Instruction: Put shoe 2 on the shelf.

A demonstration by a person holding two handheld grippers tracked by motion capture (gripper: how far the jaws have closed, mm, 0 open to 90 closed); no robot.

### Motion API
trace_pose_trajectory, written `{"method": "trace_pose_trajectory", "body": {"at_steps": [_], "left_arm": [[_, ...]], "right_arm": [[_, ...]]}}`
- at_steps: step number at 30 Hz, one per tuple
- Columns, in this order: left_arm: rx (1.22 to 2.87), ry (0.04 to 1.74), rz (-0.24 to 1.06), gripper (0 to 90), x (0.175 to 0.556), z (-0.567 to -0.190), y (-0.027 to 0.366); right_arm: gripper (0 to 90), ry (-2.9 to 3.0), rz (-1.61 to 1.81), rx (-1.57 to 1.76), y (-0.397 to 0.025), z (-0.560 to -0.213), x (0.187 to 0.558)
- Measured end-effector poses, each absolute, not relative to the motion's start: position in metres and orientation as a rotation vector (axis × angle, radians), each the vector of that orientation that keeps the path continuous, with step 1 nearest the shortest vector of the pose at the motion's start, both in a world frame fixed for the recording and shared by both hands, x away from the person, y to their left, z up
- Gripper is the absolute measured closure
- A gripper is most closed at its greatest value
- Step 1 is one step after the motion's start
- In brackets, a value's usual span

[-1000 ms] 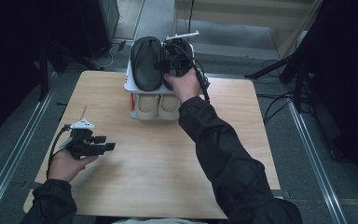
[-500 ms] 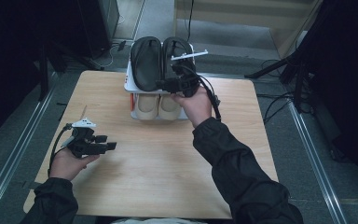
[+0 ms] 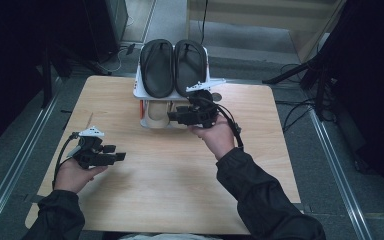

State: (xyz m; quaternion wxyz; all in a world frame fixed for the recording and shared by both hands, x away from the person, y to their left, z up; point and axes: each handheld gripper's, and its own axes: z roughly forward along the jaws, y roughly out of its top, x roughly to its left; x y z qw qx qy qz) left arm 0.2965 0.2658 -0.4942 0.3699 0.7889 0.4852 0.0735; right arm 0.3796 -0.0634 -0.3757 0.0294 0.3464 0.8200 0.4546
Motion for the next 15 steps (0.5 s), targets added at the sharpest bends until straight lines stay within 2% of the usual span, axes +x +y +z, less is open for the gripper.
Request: {"method": "trace_pose_trajectory", "body": {"at_steps": [15], "left_arm": [[2.033, 1.243, 0.19, 43.0, 0.296, -0.495, 0.264]], "right_arm": [[56.6, 2.538, 1.468, 0.976, -0.096, -0.416, 0.365]]}}
